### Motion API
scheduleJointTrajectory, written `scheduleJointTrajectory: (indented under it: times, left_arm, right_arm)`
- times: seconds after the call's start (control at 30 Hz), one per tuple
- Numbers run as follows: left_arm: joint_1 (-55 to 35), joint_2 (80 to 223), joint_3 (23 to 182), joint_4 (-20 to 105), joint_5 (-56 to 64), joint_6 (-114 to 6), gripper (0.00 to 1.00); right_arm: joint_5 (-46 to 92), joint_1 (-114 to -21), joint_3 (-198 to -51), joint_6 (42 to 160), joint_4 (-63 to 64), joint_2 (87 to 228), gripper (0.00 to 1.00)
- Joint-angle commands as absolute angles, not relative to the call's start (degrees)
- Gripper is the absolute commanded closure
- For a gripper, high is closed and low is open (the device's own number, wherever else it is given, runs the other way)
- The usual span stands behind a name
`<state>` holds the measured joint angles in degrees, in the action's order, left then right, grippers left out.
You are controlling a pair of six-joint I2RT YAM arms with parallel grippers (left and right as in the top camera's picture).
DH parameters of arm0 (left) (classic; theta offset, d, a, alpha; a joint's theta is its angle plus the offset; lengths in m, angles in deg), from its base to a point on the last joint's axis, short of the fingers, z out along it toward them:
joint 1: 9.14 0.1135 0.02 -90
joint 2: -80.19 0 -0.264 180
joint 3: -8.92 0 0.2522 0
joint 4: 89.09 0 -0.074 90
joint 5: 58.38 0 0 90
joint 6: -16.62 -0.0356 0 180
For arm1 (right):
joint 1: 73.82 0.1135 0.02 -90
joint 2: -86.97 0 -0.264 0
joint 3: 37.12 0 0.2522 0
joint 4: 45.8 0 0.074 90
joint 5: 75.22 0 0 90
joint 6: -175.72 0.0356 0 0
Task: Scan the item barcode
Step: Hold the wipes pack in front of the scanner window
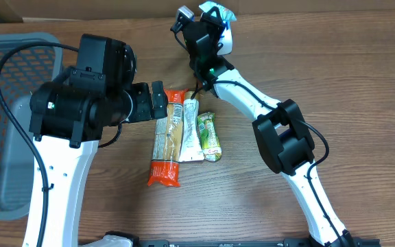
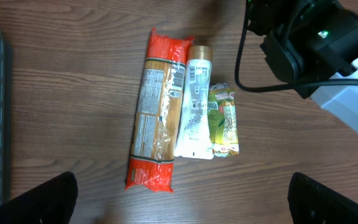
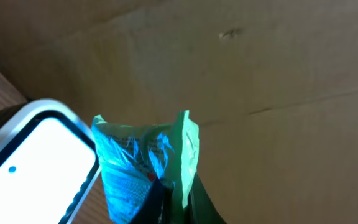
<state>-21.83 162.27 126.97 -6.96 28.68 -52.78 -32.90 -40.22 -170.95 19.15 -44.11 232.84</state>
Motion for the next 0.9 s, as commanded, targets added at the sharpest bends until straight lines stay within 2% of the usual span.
scheduleJointTrajectory:
  times: [0.0, 0.6, 0.87]
  left_arm:
    - [-21.9, 162.5, 127.8, -6.9, 28.9, -54.1, 0.0]
    - [-21.9, 162.5, 127.8, -6.9, 28.9, -54.1, 0.0]
    - [-21.9, 162.5, 127.8, -6.9, 28.9, -54.1, 0.01]
  right_arm:
    - [-34.1, -39.4, -170.8, 16.7, -45.4, 232.9, 0.96]
    - [-34.3, -39.4, -170.8, 22.0, -42.6, 232.4, 0.96]
    - [-36.8, -39.8, -170.8, 26.7, -41.5, 224.0, 0.96]
